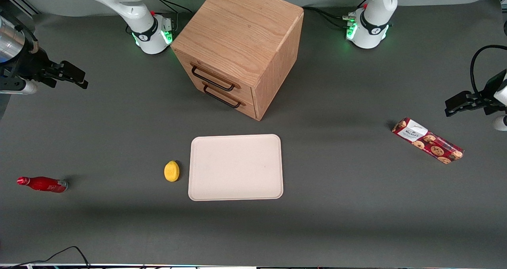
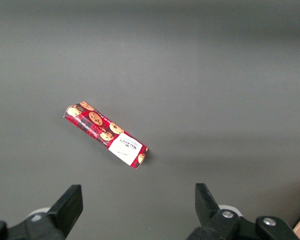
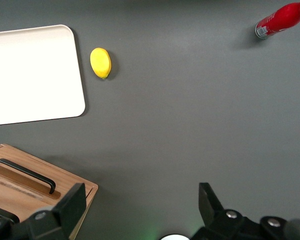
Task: Open upper drawer
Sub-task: 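Move the right gripper toward the upper drawer's black handle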
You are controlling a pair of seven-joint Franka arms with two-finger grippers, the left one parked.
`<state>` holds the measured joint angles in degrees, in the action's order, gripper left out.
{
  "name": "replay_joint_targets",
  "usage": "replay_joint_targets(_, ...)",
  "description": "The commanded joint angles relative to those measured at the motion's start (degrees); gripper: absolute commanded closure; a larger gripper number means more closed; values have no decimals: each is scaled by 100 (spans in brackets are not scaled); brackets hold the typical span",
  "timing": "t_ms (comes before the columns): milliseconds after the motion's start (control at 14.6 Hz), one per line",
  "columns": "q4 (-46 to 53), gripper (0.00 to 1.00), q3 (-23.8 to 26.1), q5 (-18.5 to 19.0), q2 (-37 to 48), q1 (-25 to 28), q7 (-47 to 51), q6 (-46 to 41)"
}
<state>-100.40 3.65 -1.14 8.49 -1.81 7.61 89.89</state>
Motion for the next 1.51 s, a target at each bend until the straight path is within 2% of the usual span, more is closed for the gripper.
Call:
replay_joint_targets(0,143,0,-49,-80,-111,14,-13,-59)
replay_joint_targets(618,204,0,12,26,-128,75,-5,-234)
replay_joint_targets(824,196,0,784,-61,-93,119,66,-331)
replay_joint_targets(961,213,0,1494,-97,-102,120,92,-331)
replay_joint_targets(1098,205,0,2075,-324,-128,120,179,-323)
replay_joint_targets(1235,205,0,2323,-833,-198,128,241,-314)
replay_joint_targets(1373,240,0,2718,-932,-338,146,206,-314)
replay_joint_targets(1441,231,0,2737,-932,-383,146,215,-314)
